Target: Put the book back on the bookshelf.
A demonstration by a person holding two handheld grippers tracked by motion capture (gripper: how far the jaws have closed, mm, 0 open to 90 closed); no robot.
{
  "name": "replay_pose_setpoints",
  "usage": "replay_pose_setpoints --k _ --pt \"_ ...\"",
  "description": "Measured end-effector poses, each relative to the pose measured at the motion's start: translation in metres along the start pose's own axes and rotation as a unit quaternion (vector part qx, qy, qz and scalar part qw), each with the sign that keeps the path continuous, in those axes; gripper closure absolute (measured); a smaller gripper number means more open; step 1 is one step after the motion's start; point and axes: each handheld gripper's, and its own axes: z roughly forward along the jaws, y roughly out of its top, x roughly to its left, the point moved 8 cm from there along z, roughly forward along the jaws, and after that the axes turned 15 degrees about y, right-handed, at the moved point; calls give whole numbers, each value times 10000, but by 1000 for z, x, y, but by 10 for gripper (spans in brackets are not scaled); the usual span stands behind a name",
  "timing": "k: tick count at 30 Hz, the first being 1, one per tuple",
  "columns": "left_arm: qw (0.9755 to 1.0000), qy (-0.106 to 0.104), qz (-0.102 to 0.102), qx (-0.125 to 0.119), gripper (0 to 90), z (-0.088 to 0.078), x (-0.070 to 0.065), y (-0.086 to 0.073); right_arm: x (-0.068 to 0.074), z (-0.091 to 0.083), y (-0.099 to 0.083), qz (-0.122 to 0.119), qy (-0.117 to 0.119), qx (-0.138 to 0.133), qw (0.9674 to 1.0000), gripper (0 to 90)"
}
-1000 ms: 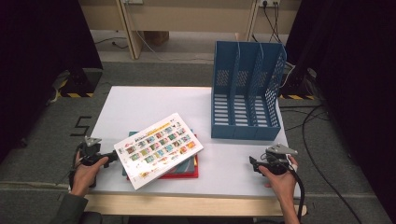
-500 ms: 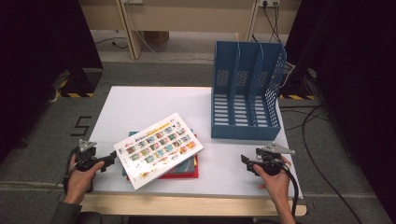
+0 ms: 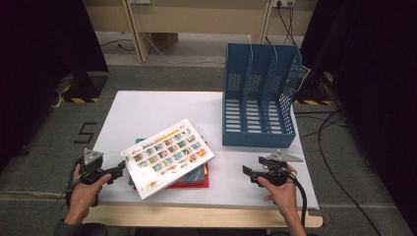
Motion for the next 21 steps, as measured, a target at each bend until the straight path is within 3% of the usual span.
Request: replay_pose_setpoints --k 4,7,11,15,18,21 --pt "10000 55 -53 51 138 9 1 4 13 10 6 -70 283 -68 9996 232" --pt "9999 113 -43 74 140 17 1 9 23 19 11 6 585 -127 9982 241" --pt "9997 217 16 100 159 29 -3 16 32 30 19 -150 621 -48 9979 235" --pt "9994 295 91 134 198 42 -7 24 38 44 26 -139 705 17 9974 230" --pt "9991 358 134 197 273 52 -13 27 38 56 27 -76 654 183 9977 237" --pt "9988 370 204 243 349 62 -20 30 39 68 31 17 810 170 9966 247"
